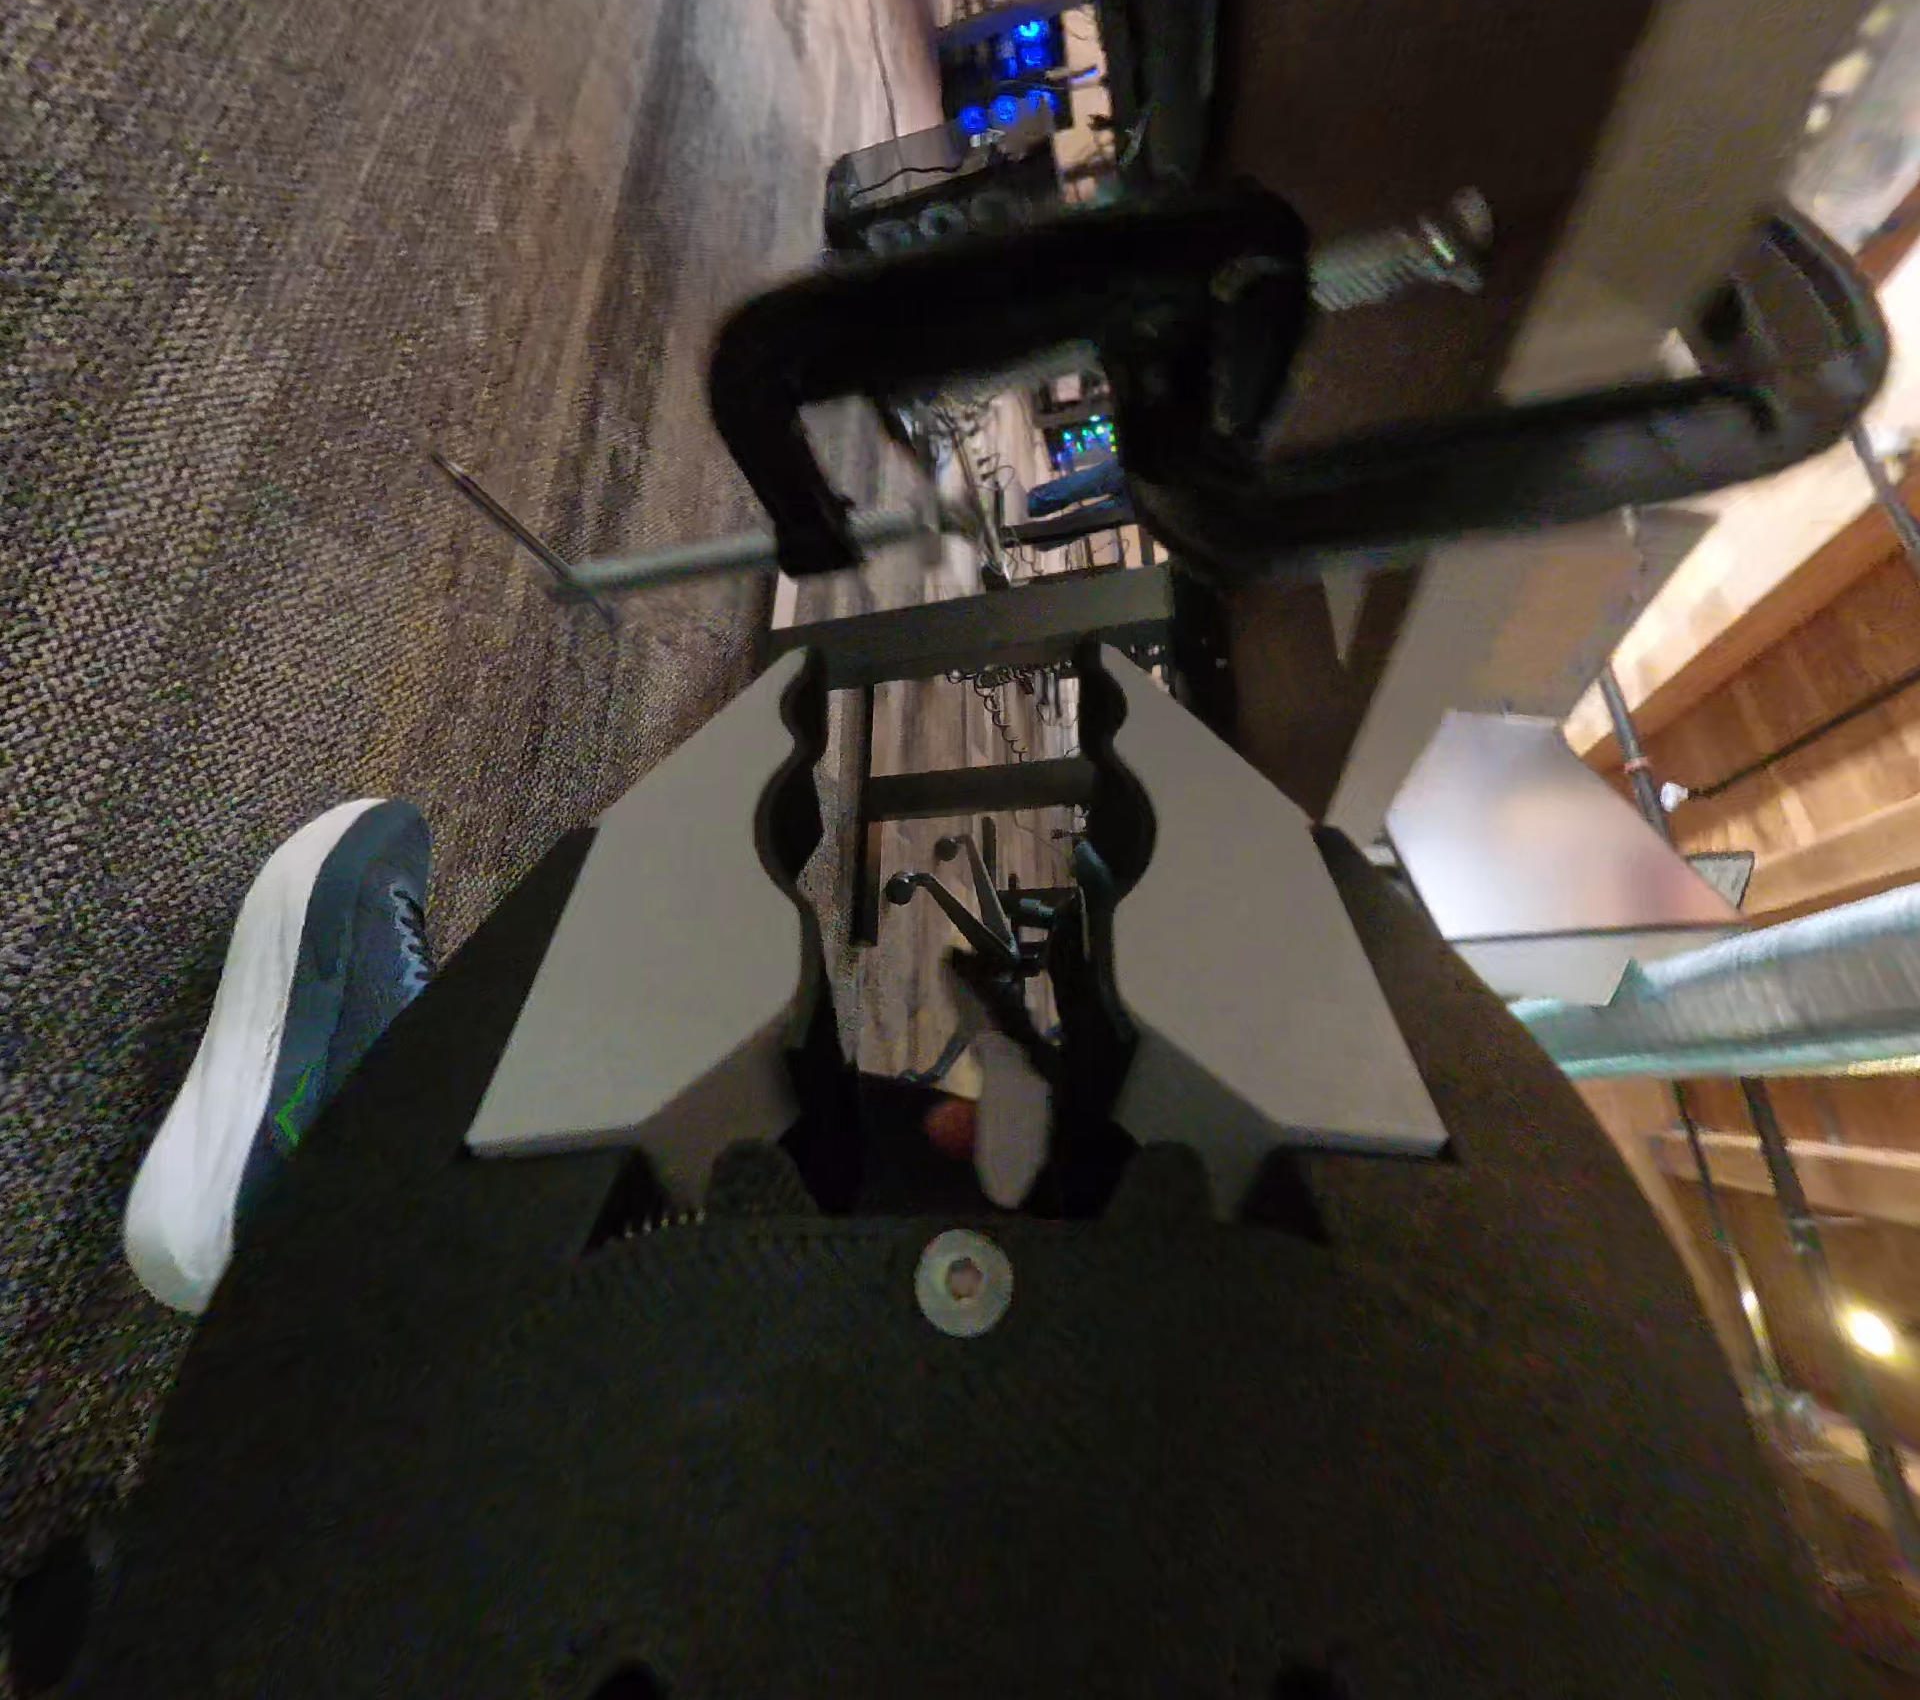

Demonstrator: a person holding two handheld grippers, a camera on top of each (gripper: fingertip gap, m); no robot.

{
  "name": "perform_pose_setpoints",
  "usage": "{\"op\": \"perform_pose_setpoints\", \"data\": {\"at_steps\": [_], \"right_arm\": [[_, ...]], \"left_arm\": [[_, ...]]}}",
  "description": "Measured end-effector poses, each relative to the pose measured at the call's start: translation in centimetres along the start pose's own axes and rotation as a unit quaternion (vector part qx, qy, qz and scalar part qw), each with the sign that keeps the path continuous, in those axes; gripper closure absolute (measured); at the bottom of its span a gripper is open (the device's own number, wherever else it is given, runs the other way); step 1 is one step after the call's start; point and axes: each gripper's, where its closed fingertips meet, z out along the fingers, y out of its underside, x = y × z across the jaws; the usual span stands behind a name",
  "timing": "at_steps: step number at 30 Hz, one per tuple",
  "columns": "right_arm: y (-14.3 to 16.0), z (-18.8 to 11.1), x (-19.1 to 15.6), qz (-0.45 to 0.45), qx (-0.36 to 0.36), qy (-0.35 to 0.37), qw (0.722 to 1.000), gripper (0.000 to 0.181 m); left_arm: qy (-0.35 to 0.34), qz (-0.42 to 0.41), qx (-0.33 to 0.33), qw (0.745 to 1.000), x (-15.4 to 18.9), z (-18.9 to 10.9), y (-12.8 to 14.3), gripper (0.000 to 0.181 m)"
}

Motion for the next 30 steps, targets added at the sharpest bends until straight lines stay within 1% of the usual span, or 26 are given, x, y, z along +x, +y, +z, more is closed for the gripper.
{"op": "perform_pose_setpoints", "data": {"at_steps": [3,6,8,10,13,16,18,23,27,30], "right_arm": [[1.3,-2.2,-3.4,-0.021,0.004,-0.017,1.0,0.129],[2.2,-4.4,-6.7,-0.052,0.007,-0.04,0.998,0.13],[2.6,-5.9,-8.1,-0.078,0.01,-0.05,0.996,0.13],[2.8,-7.5,-8.9,-0.102,0.021,-0.059,0.993,0.13],[2.3,-9.6,-8.8,-0.111,0.052,-0.075,0.99,0.13],[1.8,-11.0,-8.0,-0.102,0.072,-0.084,0.989,0.13],[1.4,-11.5,-7.3,-0.109,0.077,-0.076,0.988,0.13],[-0.5,-12.7,-7.0,-0.13,0.095,-0.071,0.984,0.13],[-2.3,-13.7,-6.9,-0.114,0.122,-0.085,0.982,0.131],[-2.9,-14.1,-6.6,-0.113,0.124,-0.085,0.982,0.131]], "left_arm": [[0.005,0.025,-0.01,1.0,1.7,-0.9,1.9,0.118],[0.016,0.033,-0.016,0.999,3.6,-1.6,4.1,0.118],[0.026,0.033,-0.015,0.999,4.9,-1.9,5.4,0.118],[0.036,0.039,-0.015,0.998,6.2,-2.0,6.5,0.119],[0.048,0.059,-0.023,0.997,7.8,-2.2,8.3,0.119],[0.048,0.077,-0.032,0.995,8.4,-2.5,10.0,0.119],[0.047,0.085,-0.039,0.994,8.7,-2.6,10.7,0.119],[0.033,0.129,-0.066,0.989,8.9,-2.2,12.6,0.119],[0.017,0.147,-0.084,0.985,8.8,-1.4,14.1,0.119],[0.012,0.16,-0.096,0.982,9.1,-0.5,15.4,0.119]]}}
